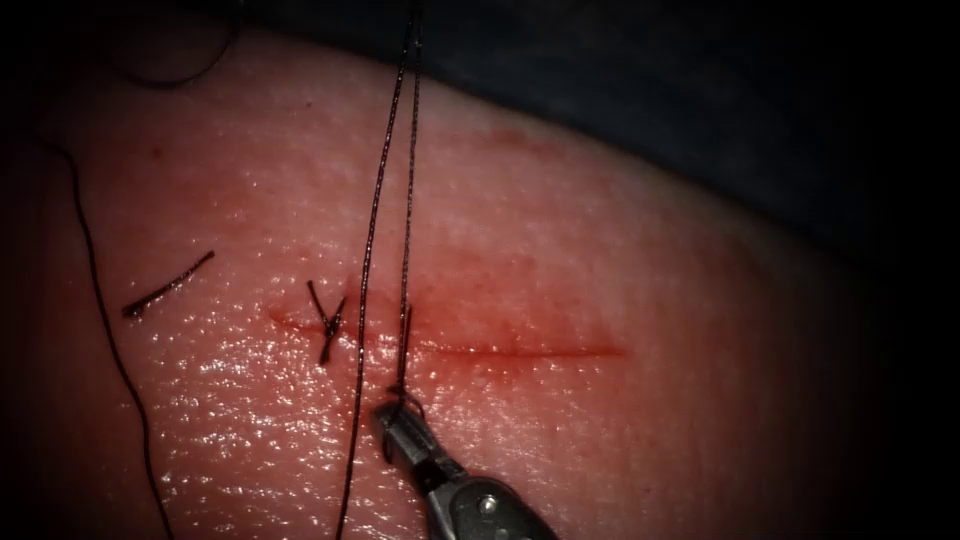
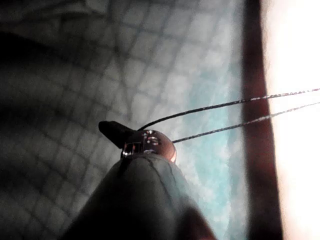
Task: Wound Closure
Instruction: Tension the knot by pulling up with the left tool and down with the right tool.
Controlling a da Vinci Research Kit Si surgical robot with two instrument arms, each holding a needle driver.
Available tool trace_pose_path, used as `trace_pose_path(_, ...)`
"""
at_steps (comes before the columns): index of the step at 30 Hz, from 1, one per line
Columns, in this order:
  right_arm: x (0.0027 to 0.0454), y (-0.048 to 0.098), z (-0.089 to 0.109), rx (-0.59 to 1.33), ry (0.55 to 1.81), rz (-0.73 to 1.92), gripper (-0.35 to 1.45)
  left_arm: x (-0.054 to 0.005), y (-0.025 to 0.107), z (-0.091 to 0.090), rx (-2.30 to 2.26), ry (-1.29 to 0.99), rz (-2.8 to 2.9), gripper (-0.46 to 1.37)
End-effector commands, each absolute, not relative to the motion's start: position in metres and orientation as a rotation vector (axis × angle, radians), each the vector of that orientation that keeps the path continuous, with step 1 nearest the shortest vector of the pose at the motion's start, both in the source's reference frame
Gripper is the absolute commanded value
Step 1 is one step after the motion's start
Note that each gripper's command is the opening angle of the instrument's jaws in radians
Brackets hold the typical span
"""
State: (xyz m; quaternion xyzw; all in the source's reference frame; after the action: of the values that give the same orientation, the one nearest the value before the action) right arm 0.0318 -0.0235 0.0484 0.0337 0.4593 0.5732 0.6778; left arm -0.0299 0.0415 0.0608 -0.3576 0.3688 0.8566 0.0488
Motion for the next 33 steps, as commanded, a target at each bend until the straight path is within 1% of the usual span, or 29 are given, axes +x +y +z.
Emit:
trace_pose_path(1,0.0318,-0.0235,0.0486,0.071,1.023,1.29,-0.35,-0.0299,0.0419,0.0606,-1.101,1.116,2.646,-0.35)
trace_pose_path(4,0.0318,-0.0234,0.0489,0.055,1.009,1.306,-0.35,-0.0302,0.042,0.0603,-1.072,1.145,2.688,-0.35)
trace_pose_path(7,0.032,-0.0238,0.0492,0.041,0.969,1.265,-0.35,-0.0305,0.042,0.06,-1.041,1.199,2.736,-0.35)
trace_pose_path(9,0.0322,-0.0248,0.0495,0.101,0.939,1.26,-0.35,-0.0304,0.0423,0.0598,-1.017,1.231,2.751,-0.35)
trace_pose_path(14,0.0323,-0.0265,0.0498,0.225,0.945,1.341,-0.35,-0.0302,0.0428,0.0593,-0.976,1.253,2.751,-0.35)
trace_pose_path(17,0.0321,-0.0275,0.0496,0.263,0.954,1.376,-0.35,-0.0301,0.0435,0.059,-0.962,1.269,2.777,-0.35)
trace_pose_path(25,0.0319,-0.0284,0.0489,0.471,0.968,1.416,-0.35,-0.03,0.0451,0.0579,-0.948,1.232,2.805,-0.35)
trace_pose_path(27,0.0321,-0.0282,0.0491,0.489,0.957,1.396,-0.35,-0.03,0.0453,0.0578,-0.947,1.225,2.805,-0.35)
trace_pose_path(29,0.0323,-0.0279,0.0497,0.549,0.915,1.366,-0.35,-0.0302,0.0456,0.0579,-0.947,1.227,2.8,-0.35)
trace_pose_path(30,0.0323,-0.0279,0.0501,0.637,0.86,1.343,-0.35,-0.0303,0.0458,0.0581,-0.958,1.228,2.79,-0.35)
trace_pose_path(33,0.0322,-0.0278,0.0504,0.747,0.803,1.275,-0.35,-0.0306,0.0464,0.0583,-0.982,1.218,2.76,-0.35)
